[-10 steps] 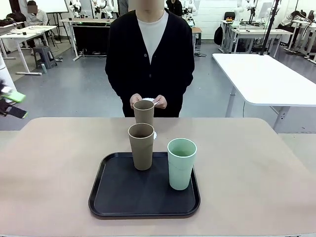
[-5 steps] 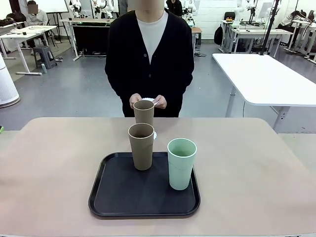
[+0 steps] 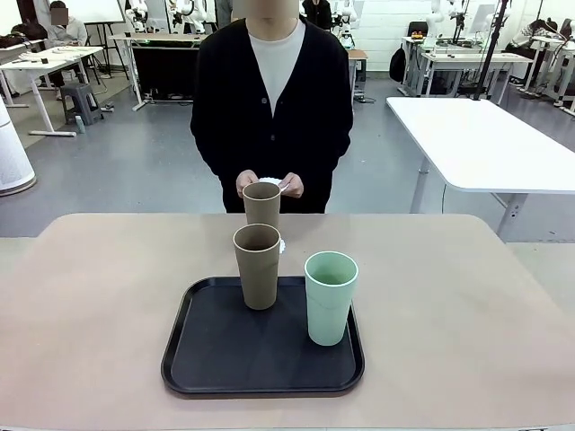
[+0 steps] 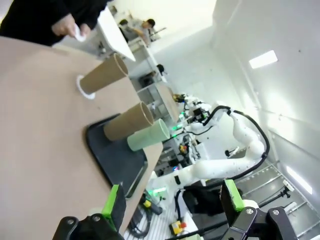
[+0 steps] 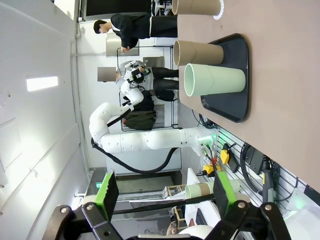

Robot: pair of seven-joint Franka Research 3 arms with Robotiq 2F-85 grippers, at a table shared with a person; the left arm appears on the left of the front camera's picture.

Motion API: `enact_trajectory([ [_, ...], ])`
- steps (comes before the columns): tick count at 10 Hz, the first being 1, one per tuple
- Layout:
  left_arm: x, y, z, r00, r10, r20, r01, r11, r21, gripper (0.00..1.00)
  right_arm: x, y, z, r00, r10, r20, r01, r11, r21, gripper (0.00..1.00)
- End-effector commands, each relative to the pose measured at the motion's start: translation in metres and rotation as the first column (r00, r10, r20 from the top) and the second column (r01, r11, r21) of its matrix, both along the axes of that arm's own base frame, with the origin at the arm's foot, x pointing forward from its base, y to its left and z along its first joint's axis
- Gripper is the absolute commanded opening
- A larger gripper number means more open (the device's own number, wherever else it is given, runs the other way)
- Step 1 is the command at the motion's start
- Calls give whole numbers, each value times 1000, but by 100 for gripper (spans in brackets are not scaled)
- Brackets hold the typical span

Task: Place coasters on the table and set cups on them.
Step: Take one Reusable plastic cup from the Flat Tray and place it on a coaster set by the human.

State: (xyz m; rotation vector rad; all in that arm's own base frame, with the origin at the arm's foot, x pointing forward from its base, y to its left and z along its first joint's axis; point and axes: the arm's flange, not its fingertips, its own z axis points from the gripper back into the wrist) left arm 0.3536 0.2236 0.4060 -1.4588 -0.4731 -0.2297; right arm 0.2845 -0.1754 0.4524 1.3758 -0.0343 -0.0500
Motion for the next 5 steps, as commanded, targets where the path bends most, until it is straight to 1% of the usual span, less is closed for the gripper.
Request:
enact_trajectory([
  [1, -4, -25, 11, 1000, 17, 8, -18, 999, 41, 100, 0, 0, 1, 1000, 2, 6, -2, 1000, 7, 100],
  [2, 0, 0, 0, 1000, 0, 0, 0, 1000, 0, 100, 0, 0, 1, 1000, 2, 6, -2, 1000, 7, 100],
  [5, 0, 0, 0, 1000, 0, 0, 0, 1000, 0, 100, 0, 0, 1, 1000, 2, 6, -2, 1000, 7, 100],
])
